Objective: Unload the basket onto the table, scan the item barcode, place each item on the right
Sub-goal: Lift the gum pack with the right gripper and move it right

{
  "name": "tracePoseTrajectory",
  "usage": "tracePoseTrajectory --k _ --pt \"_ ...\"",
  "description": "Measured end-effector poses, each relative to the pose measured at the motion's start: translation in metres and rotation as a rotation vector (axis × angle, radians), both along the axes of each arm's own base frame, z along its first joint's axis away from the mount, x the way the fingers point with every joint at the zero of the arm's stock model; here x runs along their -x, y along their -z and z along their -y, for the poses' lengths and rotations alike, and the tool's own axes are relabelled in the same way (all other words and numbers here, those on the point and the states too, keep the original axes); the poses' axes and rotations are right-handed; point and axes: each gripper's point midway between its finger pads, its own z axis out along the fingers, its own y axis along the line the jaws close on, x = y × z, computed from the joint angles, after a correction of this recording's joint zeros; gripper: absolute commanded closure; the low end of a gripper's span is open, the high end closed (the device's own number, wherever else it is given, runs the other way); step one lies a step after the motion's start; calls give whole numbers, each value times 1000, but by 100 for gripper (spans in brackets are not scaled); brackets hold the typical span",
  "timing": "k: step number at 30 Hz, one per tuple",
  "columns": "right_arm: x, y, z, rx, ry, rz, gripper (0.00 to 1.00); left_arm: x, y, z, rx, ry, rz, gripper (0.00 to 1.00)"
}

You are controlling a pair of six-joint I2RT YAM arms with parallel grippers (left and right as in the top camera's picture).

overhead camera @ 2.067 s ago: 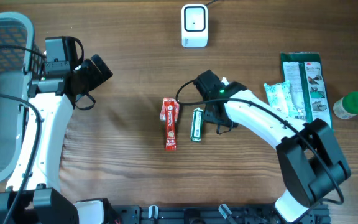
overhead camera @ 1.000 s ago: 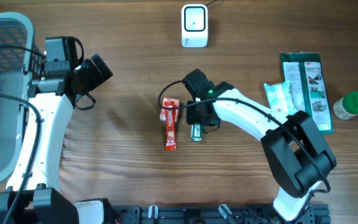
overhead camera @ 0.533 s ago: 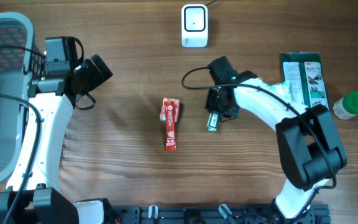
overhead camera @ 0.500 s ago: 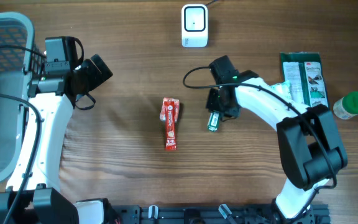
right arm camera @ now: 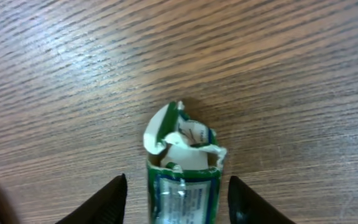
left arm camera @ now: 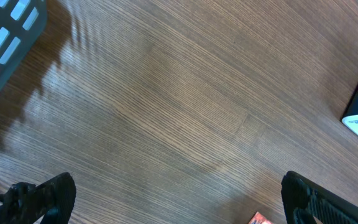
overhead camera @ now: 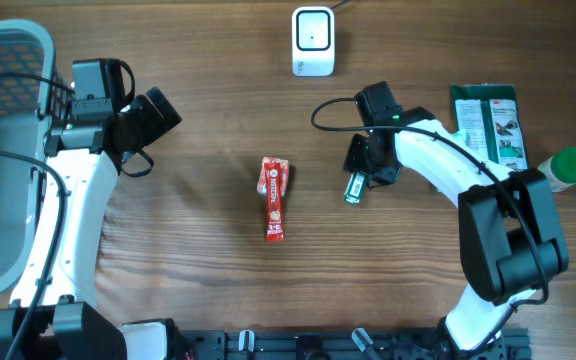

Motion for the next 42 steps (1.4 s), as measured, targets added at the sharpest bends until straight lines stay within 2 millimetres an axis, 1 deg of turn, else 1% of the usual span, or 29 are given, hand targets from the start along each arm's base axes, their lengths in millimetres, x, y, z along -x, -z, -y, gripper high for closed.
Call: tracePoseTrajectory --k 2,4,8,11,12,13,14,15,16,21,26,30,35,38,40,41,42 --pt "-3 -4 -5 -22 -23 6 35 0 0 0 0 0 0 0" --pt "-8 -13 -11 -49 -52 14 35 0 0 0 0 0 0 0" --pt "-11 -34 -19 -76 -103 7 37 0 0 0 0 0 0 0" --pt "-9 -47 -20 -78 -140 6 41 0 0 0 1 0 0 0" --pt "-8 -50 -20 -78 -151 9 46 0 0 0 0 0 0 0" --pt "-6 -54 -20 -79 -161 12 55 0 0 0 1 0 0 0" --pt "-5 -56 -19 -77 -171 13 67 0 0 0 1 0 0 0" --pt "-2 -59 -18 -75 -171 6 91 0 0 0 0 0 0 0" --pt "1 -60 -16 -69 -181 -1 96 0 0 0 0 0 0 0" --pt "21 -59 -4 -19 -184 -79 96 0 0 0 0 0 0 0" --pt "30 -52 7 34 -179 -111 96 0 0 0 0 0 0 0" --pt "48 -29 21 92 -149 -156 96 0 0 0 0 0 0 0" --pt "67 -2 30 112 -114 -195 96 0 0 0 0 0 0 0" --pt "72 7 27 83 -105 -198 96 0 0 0 0 0 0 0" --pt "70 13 18 33 -97 -179 96 0 0 0 0 0 0 0" --pt "67 14 8 -20 -85 -161 95 0 0 0 0 0 0 0" --pt "65 14 3 -43 -79 -152 95 0 0 0 0 0 0 0"
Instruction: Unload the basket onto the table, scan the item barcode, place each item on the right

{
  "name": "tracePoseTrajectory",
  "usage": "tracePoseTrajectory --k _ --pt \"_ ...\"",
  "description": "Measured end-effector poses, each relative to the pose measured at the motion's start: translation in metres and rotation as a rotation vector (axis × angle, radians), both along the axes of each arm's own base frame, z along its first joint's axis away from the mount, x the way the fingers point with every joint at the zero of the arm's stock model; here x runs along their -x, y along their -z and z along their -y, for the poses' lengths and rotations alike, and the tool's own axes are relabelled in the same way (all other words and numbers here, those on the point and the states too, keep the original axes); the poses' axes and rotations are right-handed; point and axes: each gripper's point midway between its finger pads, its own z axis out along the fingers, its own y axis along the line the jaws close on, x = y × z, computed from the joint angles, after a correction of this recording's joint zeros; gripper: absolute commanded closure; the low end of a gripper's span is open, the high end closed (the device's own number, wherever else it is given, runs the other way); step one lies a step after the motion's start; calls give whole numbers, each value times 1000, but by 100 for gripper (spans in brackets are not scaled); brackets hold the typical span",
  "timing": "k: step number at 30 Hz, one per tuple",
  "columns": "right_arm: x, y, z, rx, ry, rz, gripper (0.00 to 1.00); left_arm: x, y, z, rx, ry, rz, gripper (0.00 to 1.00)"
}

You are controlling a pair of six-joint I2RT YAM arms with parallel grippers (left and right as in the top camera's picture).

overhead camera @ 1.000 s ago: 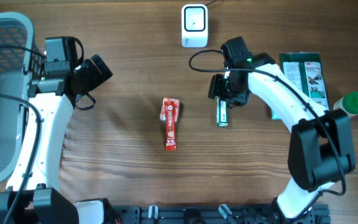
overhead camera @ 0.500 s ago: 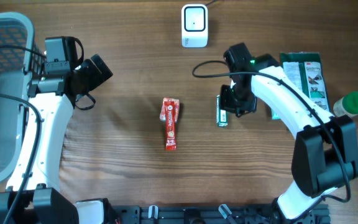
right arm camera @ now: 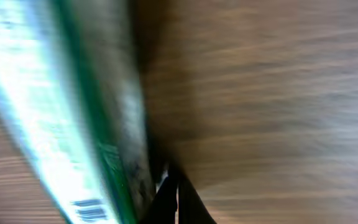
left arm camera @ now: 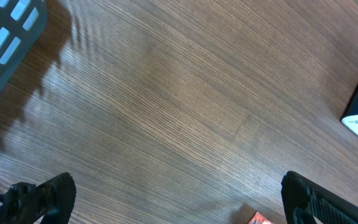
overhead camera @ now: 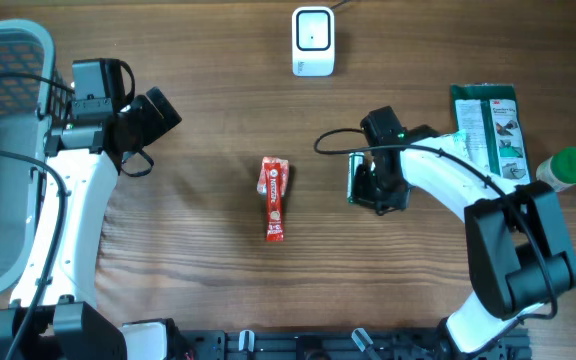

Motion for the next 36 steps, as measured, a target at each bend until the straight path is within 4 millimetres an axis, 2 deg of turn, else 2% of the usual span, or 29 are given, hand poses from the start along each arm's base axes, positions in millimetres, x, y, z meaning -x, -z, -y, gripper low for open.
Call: tracePoseTrajectory --k 4,9,10,14,18,20,22,26,28,29,31,33,36 --pt "-9 -3 -34 -123 2 49 92 0 0 0 0 0 0 0" --pt "-14 -13 -91 -241 -75 142 78 0 0 0 0 0 0 0" --pt "-16 -15 -102 -257 -95 171 78 0 0 0 0 0 0 0" --pt "-17 -20 -123 -288 -143 222 78 0 0 0 0 0 0 0" --pt "-16 -26 -127 -334 -192 217 63 0 0 0 0 0 0 0" --pt "-20 -36 -127 -361 -238 224 49 0 0 0 0 0 0 0" --pt "-32 -55 -123 -385 -293 266 42 0 0 0 0 0 0 0" --pt "-50 -91 -106 -394 -394 374 41 0 0 0 0 0 0 0" --pt "-55 -101 -92 -379 -420 413 41 0 0 0 0 0 0 0" --pt "-60 -105 -83 -364 -423 433 42 0 0 0 0 0 0 0" --pt "-71 -105 -63 -323 -409 463 53 0 0 0 0 0 0 0" --pt "-83 -103 -40 -264 -369 481 73 0 0 0 0 0 0 0" --pt "-97 -99 -12 -179 -305 497 79 0 0 0 0 0 0 0"
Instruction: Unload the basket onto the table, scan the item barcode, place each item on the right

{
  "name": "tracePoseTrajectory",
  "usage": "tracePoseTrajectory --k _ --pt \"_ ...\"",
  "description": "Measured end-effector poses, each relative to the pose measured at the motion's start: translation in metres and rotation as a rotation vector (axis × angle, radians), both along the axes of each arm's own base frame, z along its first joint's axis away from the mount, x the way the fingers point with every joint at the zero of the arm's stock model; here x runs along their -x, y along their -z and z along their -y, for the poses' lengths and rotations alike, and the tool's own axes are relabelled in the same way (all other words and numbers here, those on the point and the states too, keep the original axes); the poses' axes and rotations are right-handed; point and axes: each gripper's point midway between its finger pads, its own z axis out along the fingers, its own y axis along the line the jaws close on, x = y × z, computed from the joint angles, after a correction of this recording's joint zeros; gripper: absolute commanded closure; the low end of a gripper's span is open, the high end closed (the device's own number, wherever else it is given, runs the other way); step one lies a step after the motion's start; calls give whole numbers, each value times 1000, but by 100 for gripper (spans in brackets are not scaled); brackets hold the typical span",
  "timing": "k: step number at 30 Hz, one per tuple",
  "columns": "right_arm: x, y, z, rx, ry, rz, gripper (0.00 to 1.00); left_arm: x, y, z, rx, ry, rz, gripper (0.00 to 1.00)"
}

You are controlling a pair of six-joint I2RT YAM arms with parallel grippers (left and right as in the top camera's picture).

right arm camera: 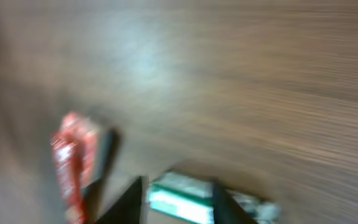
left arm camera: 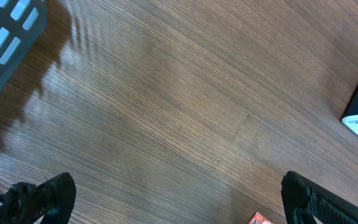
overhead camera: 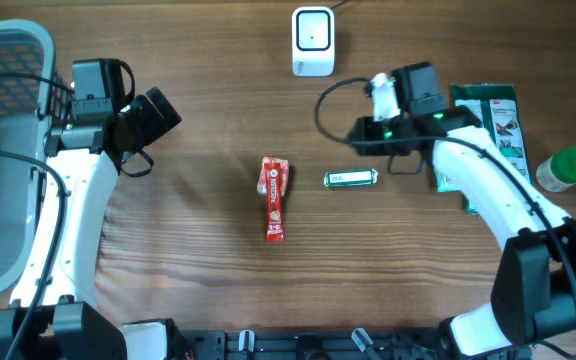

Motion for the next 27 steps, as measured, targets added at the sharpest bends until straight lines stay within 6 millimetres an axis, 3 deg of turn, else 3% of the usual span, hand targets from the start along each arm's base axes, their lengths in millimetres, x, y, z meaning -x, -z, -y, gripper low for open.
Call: tracePoseTrajectory --k 3,7,11,14,21,27 --pt "-9 10 24 81 77 3 78 0 0 0 0 0 0 0" --pt "-10 32 34 146 105 -36 77 0 0 0 0 0 0 0" --pt "2 63 36 169 102 -136 73 0 0 0 0 0 0 0" --pt "24 82 41 194 98 -240 69 0 0 0 0 0 0 0" --pt "68 83 27 109 53 -433 66 0 0 0 0 0 0 0" --pt "81 78 15 31 31 -494 61 0 0 0 0 0 0 0"
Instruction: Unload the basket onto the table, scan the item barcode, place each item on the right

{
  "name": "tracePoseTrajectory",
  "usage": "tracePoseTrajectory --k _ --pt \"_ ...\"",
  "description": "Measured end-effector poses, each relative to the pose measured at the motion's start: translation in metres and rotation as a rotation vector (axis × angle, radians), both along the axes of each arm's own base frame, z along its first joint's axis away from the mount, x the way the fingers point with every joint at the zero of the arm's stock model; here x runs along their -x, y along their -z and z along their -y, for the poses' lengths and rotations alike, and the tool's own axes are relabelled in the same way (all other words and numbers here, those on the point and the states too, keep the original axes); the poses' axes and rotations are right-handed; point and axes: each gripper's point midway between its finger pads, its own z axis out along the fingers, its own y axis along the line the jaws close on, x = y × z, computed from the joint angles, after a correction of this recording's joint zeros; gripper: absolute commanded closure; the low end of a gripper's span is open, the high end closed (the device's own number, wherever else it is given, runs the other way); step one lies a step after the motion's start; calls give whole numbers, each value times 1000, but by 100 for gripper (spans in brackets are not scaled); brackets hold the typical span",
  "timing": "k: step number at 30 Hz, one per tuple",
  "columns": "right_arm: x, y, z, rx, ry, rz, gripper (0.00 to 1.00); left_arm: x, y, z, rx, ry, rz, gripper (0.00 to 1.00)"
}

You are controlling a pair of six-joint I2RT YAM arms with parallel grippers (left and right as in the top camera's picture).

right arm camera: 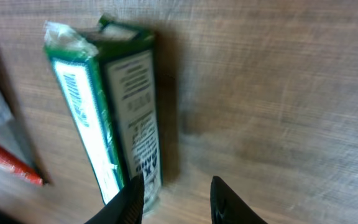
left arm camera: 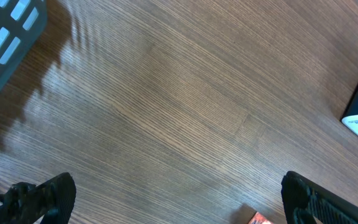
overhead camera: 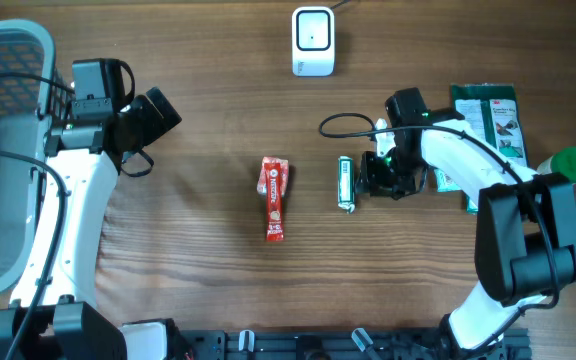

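A small green-and-white pack [overhead camera: 345, 183] lies flat on the wooden table, long side running front to back. My right gripper [overhead camera: 370, 180] is low just to its right and open. In the right wrist view the pack [right arm camera: 114, 118] reaches down to the left finger [right arm camera: 133, 198], and only bare wood lies between the fingers of the gripper [right arm camera: 176, 202]. The white scanner [overhead camera: 313, 41] stands at the back centre. My left gripper [overhead camera: 160, 112] hovers open at the left, with nothing between its fingers [left arm camera: 37, 196].
A red snack packet [overhead camera: 274, 197] lies left of the green pack; its corner [left arm camera: 254, 219] shows in the left wrist view. A grey basket fills the far left. A green bag [overhead camera: 492, 120] and a green-capped bottle [overhead camera: 569, 166] sit at the right.
The green pack lay crosswise in the open; now it lies front to back. My right gripper was raised near the scanner side; now it is low, beside the pack's right. The left arm is unchanged.
My right gripper was open over the pack's torn end. Then its fingers were close together against the pack, which stood on edge. Later the pack lay crosswise alone with the arm drawn back. Now it lies lengthwise with the open gripper beside it.
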Motion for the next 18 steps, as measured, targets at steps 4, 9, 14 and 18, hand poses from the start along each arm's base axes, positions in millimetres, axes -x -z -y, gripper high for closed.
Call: tracePoseTrajectory --k 4,9,14,18 --pt "-6 -19 -5 -17 -1 -12 53 0 0 0 0 0 0 0" --pt "-28 -43 -11 -40 -4 54 52 0 0 0 0 0 0 0" --pt "-23 -43 -17 -7 5 37 52 0 0 0 0 0 0 0" --pt "-15 -37 -31 62 -17 44 51 0 0 0 0 0 0 0"
